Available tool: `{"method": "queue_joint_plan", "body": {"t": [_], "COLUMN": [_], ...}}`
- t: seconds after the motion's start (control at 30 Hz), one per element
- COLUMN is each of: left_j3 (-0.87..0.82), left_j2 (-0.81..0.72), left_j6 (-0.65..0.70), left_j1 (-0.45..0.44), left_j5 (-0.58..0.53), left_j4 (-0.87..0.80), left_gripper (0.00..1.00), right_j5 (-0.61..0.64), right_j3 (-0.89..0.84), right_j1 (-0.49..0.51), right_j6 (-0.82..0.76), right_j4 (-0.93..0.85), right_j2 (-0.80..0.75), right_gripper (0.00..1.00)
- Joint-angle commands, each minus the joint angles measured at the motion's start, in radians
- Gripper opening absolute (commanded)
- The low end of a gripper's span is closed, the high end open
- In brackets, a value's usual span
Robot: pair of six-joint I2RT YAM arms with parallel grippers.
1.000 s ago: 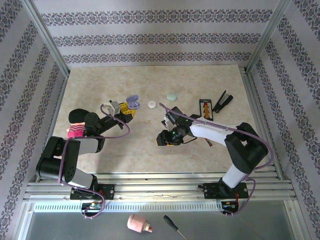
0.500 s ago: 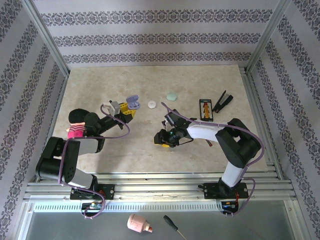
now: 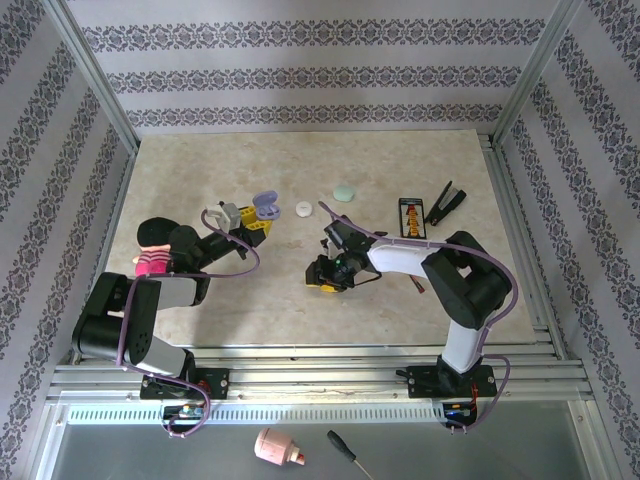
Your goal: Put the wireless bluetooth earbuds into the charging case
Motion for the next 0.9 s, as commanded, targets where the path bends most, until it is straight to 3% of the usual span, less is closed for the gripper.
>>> {"method": "queue_joint_plan", "body": {"t": [0.0,0.27,0.63,0.87], "left_j3": [-0.007,-0.010,-0.015,-0.013], "left_j2": [0.008,0.008,0.008,0.014], "left_j6": [-0.010,-0.010,-0.014,-0.022], "left_j1": [0.009,0.010,0.010,0.008], "left_j5": [0.020,0.020,0.021,0.022], "left_j4": [0.060,0.063,0.066,0.080], "left_gripper": [0.19,0.19,0.19,0.19], "right_j5": [0.057,0.102,0.018,0.002], "right_j3": [0.043,0.034,-0.029,-0.034], "right_j1": [-0.013,-0.018,-0.042,-0.046], "right_j6": [-0.017,-0.031,0.053,0.052], "right_j4": [0.022,-0.012,0.174,0.191], "right_j2": [0.025,-0.006,0.005,0.029], "right_gripper": [0.44,0.43,0.40,0.40]}}
